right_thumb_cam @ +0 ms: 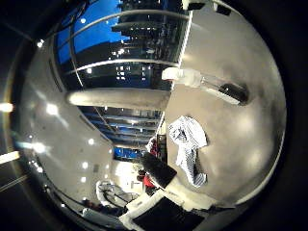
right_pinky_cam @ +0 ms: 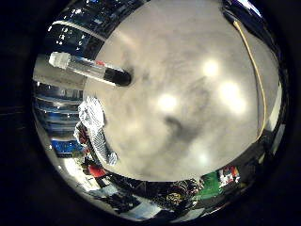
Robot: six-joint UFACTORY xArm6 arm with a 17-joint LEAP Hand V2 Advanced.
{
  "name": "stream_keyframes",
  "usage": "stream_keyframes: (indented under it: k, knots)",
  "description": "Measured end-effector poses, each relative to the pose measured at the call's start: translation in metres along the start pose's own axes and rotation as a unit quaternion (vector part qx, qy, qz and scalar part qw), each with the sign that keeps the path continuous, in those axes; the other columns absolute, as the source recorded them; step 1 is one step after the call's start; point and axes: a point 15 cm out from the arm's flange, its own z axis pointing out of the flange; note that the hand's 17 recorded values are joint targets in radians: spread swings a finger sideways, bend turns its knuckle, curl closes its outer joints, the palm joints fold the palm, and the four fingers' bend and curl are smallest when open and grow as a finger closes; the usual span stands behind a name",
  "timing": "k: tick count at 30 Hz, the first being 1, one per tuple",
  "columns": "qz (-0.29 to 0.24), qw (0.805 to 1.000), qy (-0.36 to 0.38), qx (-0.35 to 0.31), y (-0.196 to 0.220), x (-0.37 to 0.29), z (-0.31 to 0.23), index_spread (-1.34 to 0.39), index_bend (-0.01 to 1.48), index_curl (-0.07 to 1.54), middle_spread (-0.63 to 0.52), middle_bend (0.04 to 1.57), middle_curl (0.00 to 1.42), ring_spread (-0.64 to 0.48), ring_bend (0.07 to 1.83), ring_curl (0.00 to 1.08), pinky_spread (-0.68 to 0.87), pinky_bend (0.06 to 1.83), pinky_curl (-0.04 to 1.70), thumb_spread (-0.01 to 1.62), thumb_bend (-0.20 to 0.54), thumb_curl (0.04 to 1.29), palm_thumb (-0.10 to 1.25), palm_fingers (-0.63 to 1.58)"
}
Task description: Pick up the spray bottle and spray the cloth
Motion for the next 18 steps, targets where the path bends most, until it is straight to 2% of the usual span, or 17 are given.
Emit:
stream_keyframes:
  k: [10,18]
  knots:
    - [-0.001,1.0,-0.014,-0.021,-0.008,0.028,0.029,-0.24,0.15,0.26,0.05,0.24,0.35,0.11,0.34,0.26,0.36,0.37,0.31,1.01,-0.025,0.29,0.47,0.1]
    - [-0.007,0.999,-0.034,-0.04,-0.009,0.014,0.063,-0.24,0.15,0.26,0.04,0.25,0.35,0.11,0.34,0.26,0.36,0.37,0.31,1.02,-0.025,0.29,0.47,0.11]
